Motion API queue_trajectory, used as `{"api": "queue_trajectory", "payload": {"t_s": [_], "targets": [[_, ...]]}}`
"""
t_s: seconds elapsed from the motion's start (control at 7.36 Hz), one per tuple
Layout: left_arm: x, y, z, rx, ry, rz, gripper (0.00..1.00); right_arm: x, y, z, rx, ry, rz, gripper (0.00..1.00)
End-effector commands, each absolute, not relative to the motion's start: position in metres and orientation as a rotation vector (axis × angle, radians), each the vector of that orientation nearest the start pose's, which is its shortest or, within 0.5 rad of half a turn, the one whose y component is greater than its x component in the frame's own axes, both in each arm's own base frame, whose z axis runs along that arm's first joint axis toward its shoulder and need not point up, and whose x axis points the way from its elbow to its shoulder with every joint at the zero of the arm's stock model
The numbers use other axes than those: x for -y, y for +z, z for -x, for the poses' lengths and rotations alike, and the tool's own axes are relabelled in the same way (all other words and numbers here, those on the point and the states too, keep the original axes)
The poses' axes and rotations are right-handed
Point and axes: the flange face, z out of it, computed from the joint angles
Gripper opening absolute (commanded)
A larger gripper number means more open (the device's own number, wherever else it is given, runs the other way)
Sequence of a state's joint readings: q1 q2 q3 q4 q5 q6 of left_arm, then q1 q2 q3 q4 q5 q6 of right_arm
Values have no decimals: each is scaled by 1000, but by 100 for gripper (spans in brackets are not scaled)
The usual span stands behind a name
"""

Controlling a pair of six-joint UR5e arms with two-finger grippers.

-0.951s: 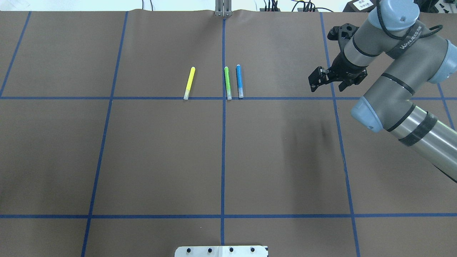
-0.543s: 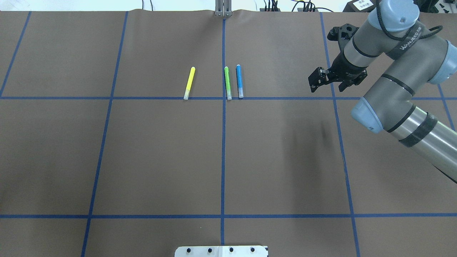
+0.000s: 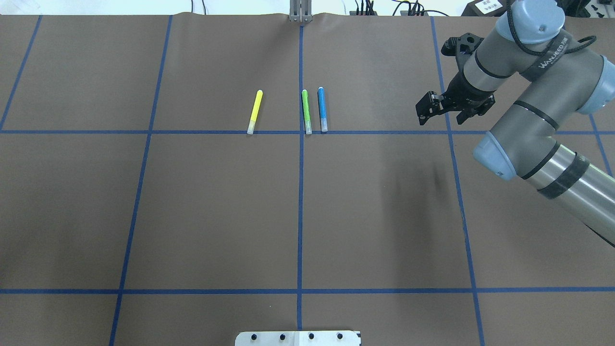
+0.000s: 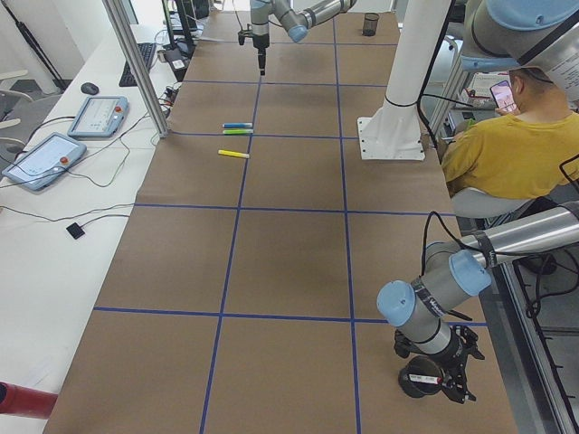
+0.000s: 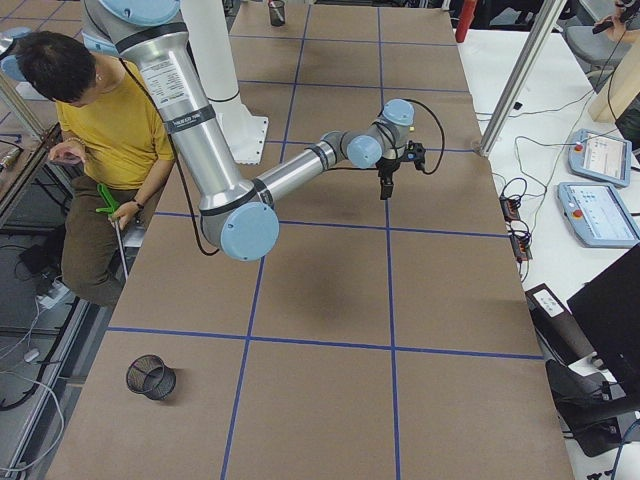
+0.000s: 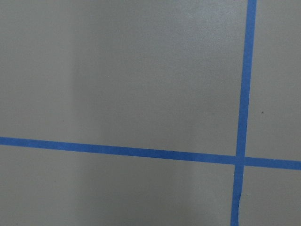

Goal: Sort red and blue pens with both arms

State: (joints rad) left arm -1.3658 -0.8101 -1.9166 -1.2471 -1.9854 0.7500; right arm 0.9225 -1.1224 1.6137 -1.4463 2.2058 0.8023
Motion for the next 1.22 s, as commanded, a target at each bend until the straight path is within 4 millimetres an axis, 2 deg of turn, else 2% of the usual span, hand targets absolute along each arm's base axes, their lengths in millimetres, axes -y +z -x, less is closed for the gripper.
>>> {"api": "queue_trajectory", "payload": {"t_s": [0.0, 0.14, 0.41, 0.68, 0.95, 1.09], "targets": [[109, 757, 72, -593, 753, 579, 100, 569, 368, 338, 854, -52, -39, 100], [126, 748, 66, -613, 748, 537, 100, 569, 368, 338, 853, -52, -40, 100], [158, 716, 50, -693, 717, 425, 100, 571, 369, 337, 835, -43, -59, 100], [211, 667, 38, -665, 616, 314, 100, 571, 369, 337, 836, -43, -60, 100], [258, 646, 31, -642, 560, 241, 100, 571, 369, 338, 828, -44, -73, 100], [285, 628, 30, -647, 460, 196, 100, 571, 370, 339, 821, -44, -77, 100]]}}
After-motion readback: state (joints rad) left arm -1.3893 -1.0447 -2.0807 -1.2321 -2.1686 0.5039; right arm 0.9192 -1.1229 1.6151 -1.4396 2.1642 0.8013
